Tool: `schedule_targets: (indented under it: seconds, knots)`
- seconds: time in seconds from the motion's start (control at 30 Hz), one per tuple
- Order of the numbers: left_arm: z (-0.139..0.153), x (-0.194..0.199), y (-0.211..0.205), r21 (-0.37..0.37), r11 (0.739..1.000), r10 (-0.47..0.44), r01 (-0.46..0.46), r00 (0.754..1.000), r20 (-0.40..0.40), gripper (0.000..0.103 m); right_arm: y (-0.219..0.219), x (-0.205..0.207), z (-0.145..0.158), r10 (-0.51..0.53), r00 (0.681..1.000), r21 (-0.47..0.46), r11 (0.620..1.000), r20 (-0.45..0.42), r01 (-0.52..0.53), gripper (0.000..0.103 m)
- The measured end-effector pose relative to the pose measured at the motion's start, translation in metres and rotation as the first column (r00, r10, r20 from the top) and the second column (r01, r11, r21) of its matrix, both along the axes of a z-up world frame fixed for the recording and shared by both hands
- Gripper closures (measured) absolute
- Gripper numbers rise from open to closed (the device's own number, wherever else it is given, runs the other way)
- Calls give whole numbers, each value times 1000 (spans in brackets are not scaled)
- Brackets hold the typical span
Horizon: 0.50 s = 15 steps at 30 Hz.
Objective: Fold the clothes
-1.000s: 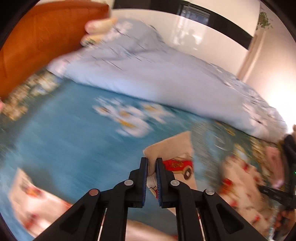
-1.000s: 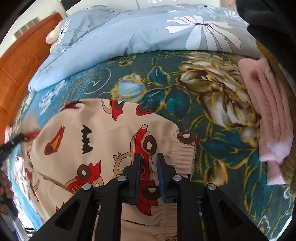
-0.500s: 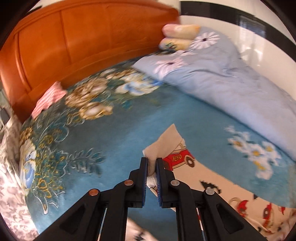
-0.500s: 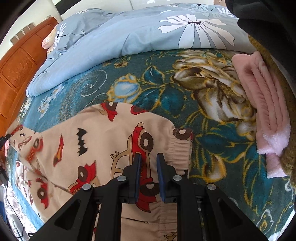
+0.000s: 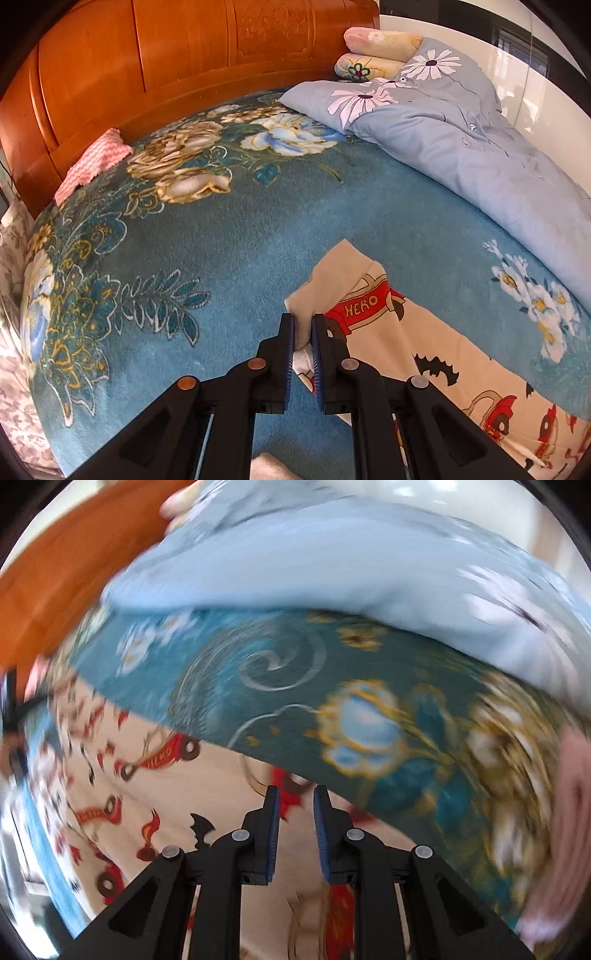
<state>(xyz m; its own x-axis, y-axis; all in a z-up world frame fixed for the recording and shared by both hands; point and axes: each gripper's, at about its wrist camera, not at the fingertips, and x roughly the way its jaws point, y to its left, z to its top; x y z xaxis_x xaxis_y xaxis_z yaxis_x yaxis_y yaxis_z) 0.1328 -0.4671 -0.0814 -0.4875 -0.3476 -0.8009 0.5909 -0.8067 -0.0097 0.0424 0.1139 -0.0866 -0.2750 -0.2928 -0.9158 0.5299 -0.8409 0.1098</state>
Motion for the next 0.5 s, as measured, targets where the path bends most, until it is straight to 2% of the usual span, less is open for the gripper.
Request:
schedule_targets:
  seconds: [0.13, 0.3, 0.4, 0.5]
  knots:
    - [-1, 4, -3, 18, 1000, 8, -8, 1000, -6, 93, -17, -9, -15, 69, 997, 59, 996, 27, -71, 85]
    - [-2, 6, -7, 74, 997, 31, -29, 999, -27, 93, -20, 3, -15, 112, 994, 89, 990, 11, -113, 84]
    - [-4, 6, -7, 75, 997, 26, -25, 1000, -17, 92, -25, 9, -15, 139, 990, 121, 983, -7, -138, 89]
    - [-6, 7, -7, 73, 997, 20, -20, 1000, -4, 92, -25, 8, -11, 144, 989, 114, 983, -27, -140, 89]
